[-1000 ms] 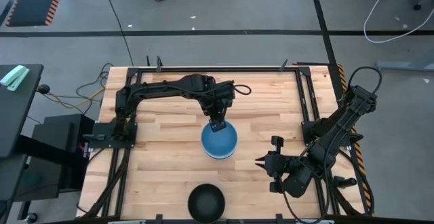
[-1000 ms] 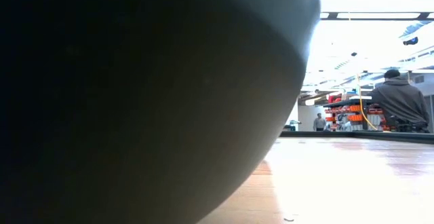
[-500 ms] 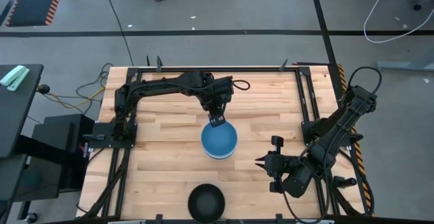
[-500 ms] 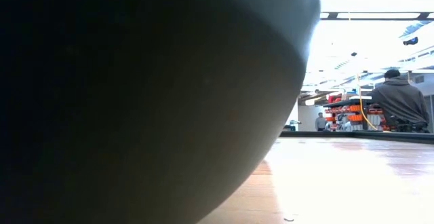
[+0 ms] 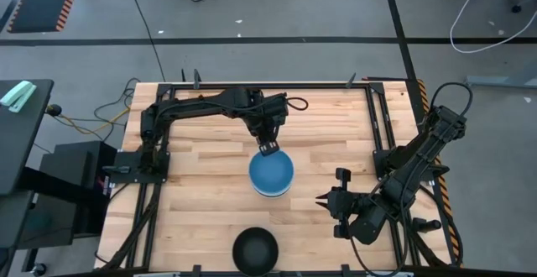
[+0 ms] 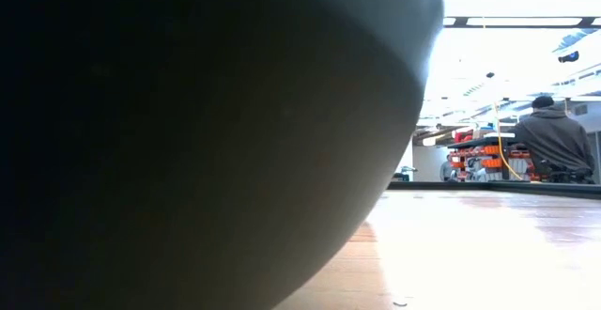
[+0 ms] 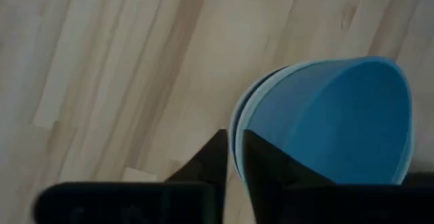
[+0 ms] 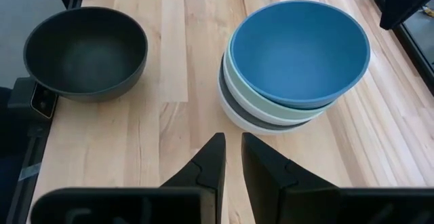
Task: Nest bowls inside each other
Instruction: Stack the blue bowl on top of the green bowl
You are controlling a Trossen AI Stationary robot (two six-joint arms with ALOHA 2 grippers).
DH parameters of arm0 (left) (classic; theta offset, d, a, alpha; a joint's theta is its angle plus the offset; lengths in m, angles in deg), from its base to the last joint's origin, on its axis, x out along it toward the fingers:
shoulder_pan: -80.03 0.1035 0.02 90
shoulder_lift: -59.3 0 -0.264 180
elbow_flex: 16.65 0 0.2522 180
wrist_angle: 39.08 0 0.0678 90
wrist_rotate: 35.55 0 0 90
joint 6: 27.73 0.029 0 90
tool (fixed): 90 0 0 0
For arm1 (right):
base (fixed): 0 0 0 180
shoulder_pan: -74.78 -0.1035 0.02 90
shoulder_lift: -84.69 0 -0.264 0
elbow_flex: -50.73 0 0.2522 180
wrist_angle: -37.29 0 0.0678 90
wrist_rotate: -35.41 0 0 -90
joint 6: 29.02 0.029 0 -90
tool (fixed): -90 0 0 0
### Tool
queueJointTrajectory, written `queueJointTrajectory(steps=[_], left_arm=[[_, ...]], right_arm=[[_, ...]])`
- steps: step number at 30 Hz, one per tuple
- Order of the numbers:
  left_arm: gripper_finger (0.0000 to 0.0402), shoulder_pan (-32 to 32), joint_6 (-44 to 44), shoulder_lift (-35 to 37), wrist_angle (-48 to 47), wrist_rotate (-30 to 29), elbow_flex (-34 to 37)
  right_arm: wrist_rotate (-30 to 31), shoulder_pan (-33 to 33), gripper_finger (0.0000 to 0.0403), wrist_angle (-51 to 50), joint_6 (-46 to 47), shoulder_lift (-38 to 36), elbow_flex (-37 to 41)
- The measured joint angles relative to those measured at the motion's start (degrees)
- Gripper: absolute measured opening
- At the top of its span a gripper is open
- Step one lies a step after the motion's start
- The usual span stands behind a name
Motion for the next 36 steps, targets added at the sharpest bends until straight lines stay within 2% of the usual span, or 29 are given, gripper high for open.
queueJointTrajectory(steps=[3,12,19,26,36], left_arm=[[0.0009,-0.5,0.3,0.7,-0.2,0.1,0.0],[0.0006,-3.6,0.1,2.0,-0.2,3.4,0.0],[0.0004,-5.5,-0.1,2.0,-0.3,4.0,0.0],[0.0002,-4.7,0.2,0.7,-0.3,4.3,0.2],[0.0001,-2.5,0.6,-2.9,0.1,3.7,0.1]], right_arm=[[0.0,0.0,0.0056,0.0,0.0,0.0,0.0],[0.0,0.0,0.0056,-0.1,0.0,0.0,0.4],[-0.5,1.7,0.0056,-0.3,2.5,0.0,4.2],[-3.4,3.7,0.0047,0.6,3.2,0.0,6.4],[-3.7,3.8,0.0014,0.8,3.0,0.0,6.4]])
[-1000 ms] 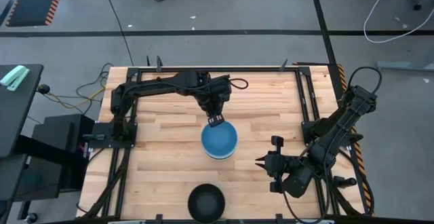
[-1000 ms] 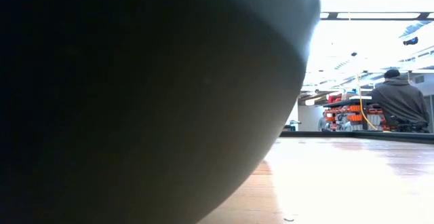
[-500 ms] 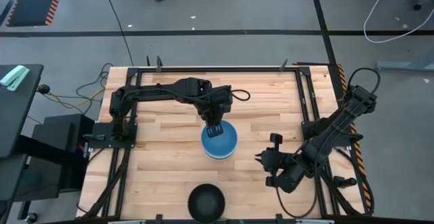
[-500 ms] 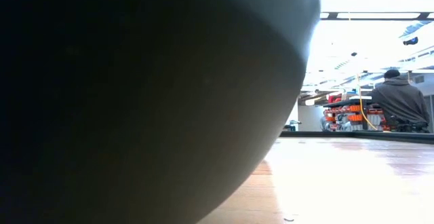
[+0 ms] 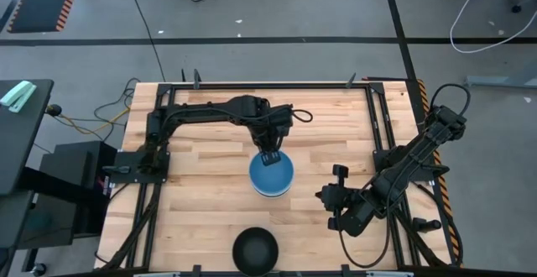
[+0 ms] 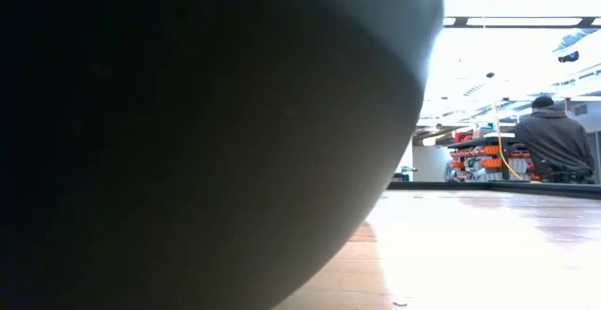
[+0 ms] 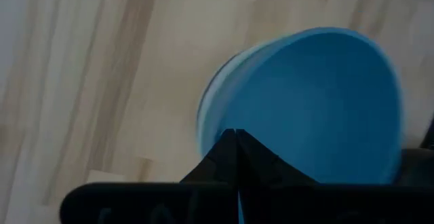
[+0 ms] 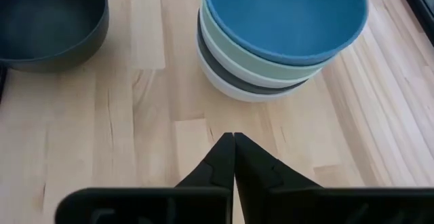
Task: Nest bowls inside each other
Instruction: Stack the blue bowl on top of the green bowl, then stack the black bowl on top of the blue bowl
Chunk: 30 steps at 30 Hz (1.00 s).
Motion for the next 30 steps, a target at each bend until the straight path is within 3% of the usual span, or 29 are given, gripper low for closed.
queueJointTrajectory(steps=[11,20,30], left_arm=[[0.0001,1.5,0.9,-2.4,-0.6,0.0,0.0],[0.0029,1.5,1.6,2.0,-5.7,-0.3,0.0],[0.0027,-2.5,2.9,5.9,-14.9,-8.5,0.0]], right_arm=[[0.0,0.0,0.0014,0.3,-0.1,0.0,0.0],[-0.4,0.0,0.0014,4.2,-0.1,0.0,0.0],[-12.8,0.8,0.0016,17.9,-2.7,0.0,0.0]])
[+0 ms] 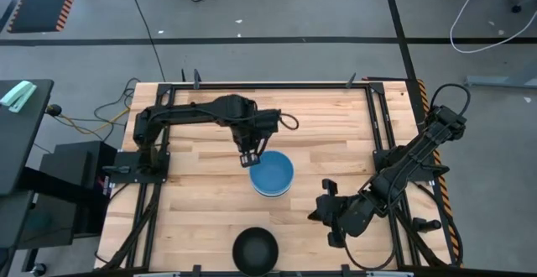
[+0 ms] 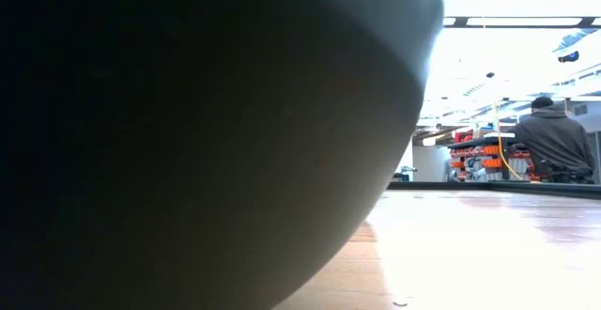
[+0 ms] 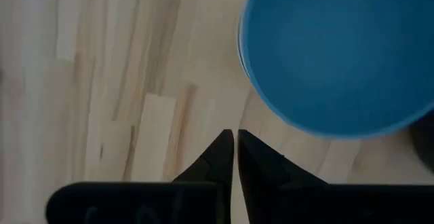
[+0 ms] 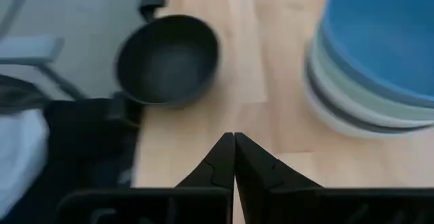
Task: Nest bowls inside each other
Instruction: Stack the black bowl on top of the blue bowl
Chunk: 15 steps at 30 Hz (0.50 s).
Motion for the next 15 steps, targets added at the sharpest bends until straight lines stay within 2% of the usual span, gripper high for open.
queueJointTrajectory(steps=[7,15], left_arm=[[0.0027,-4.4,-2.0,0.9,-3.2,-5.2,0.0],[0.0034,-11.1,-6.0,1.0,-3.5,-5.4,0.0]], right_arm=[[-7.4,2.9,0.0019,1.7,4.1,0.0,0.0],[-11.7,5.2,0.0032,5.3,2.7,2.3,-0.1]])
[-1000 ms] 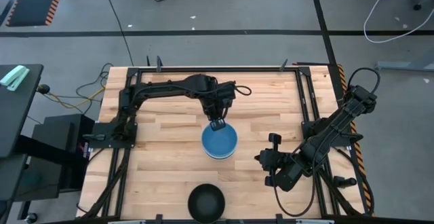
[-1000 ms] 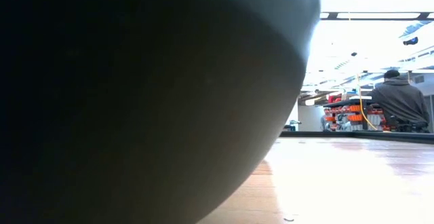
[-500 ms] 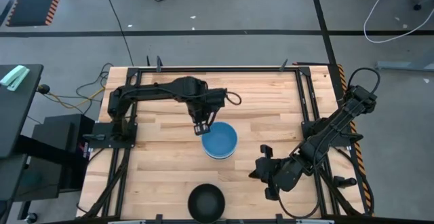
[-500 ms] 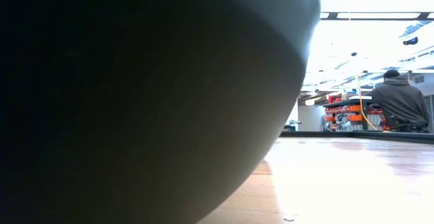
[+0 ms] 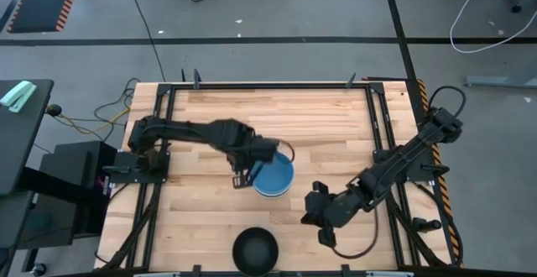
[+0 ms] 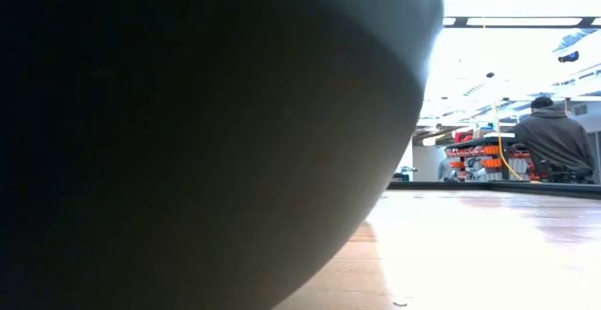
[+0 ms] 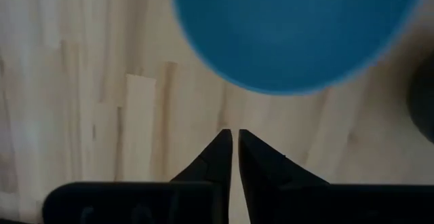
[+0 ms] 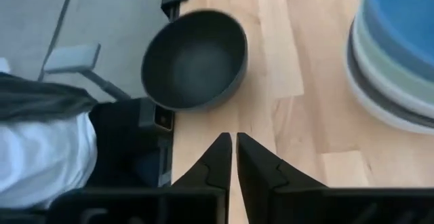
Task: Nest bowls inside each other
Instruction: Stack the black bowl on top of the blue bowl
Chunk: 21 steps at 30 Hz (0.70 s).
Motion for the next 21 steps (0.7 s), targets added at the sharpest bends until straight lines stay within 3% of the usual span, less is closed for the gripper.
queueJointTrajectory(steps=[3,8,21], left_arm=[[0.0029,-3.6,-0.9,0.0,-1.2,-0.8,0.0],[0.0023,-9.3,-4.3,1.8,-1.8,-8.3,0.1],[0.0031,-21.0,-17.9,10.6,-1.8,-26.5,0.0]], right_arm=[[-2.3,1.1,0.0037,0.1,-0.1,2.5,0.0],[-5.7,3.5,0.0042,0.9,-2.4,7.0,-0.8],[-11.7,7.1,0.0042,-4.2,-10.6,21.1,-15.3]])
